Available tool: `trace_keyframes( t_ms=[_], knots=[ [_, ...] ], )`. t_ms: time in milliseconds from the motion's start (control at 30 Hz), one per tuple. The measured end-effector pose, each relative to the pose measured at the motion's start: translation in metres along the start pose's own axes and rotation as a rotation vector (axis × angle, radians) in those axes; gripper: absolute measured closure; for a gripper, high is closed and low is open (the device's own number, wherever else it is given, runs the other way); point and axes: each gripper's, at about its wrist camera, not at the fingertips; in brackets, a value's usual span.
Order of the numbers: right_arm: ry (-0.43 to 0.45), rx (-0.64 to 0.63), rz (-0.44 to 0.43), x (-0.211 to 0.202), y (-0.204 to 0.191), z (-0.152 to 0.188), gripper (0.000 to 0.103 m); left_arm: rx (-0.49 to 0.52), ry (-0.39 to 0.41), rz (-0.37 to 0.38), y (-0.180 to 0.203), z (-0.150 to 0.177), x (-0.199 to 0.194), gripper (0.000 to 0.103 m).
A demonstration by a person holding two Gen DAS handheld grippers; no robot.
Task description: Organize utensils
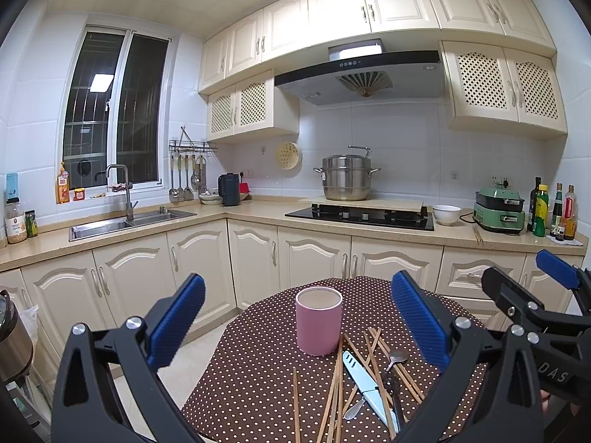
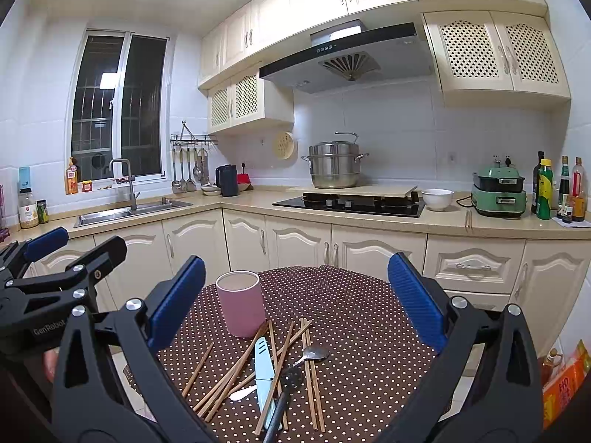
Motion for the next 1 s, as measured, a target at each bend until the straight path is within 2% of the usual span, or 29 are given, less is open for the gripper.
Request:
trace_keyframes(
  t_ms=[1000],
  knots=[
    [-0.011, 0.006, -0.001, 0.0013, 0.0011, 0.0000, 0.006, 0.013, 0.000, -0.011, -0.0022, 0.0011, -0.0002, 0.004]
  ],
)
Point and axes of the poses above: each gripper's, at about its wrist camera, not at the fingertips, and x roughly the way its jaws point, y to its right, z to its underside, and after that the axes turned 11 degrees about -z, right-handed
